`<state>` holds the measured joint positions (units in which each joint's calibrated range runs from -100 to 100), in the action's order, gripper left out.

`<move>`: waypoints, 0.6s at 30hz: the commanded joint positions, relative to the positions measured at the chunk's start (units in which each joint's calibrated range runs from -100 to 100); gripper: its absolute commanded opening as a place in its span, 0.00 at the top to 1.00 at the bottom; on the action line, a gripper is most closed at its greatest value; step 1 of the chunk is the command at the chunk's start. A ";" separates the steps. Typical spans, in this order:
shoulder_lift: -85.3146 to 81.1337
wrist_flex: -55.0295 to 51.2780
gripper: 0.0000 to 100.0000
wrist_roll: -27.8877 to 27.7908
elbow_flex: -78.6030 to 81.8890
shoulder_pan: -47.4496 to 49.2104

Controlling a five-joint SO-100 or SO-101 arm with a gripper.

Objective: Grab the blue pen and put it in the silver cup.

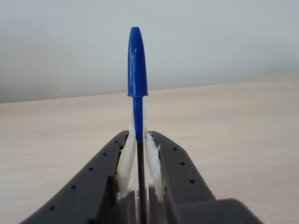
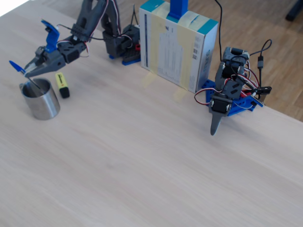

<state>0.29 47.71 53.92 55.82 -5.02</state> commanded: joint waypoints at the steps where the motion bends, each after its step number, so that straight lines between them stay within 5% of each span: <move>1: -0.29 -0.30 0.98 -0.29 -0.26 -0.92; 12: -1.04 -5.54 0.97 0.12 -0.35 -0.83; 18: -1.21 -7.77 0.87 0.17 -1.08 -0.39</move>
<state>0.29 40.31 53.92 55.82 -5.43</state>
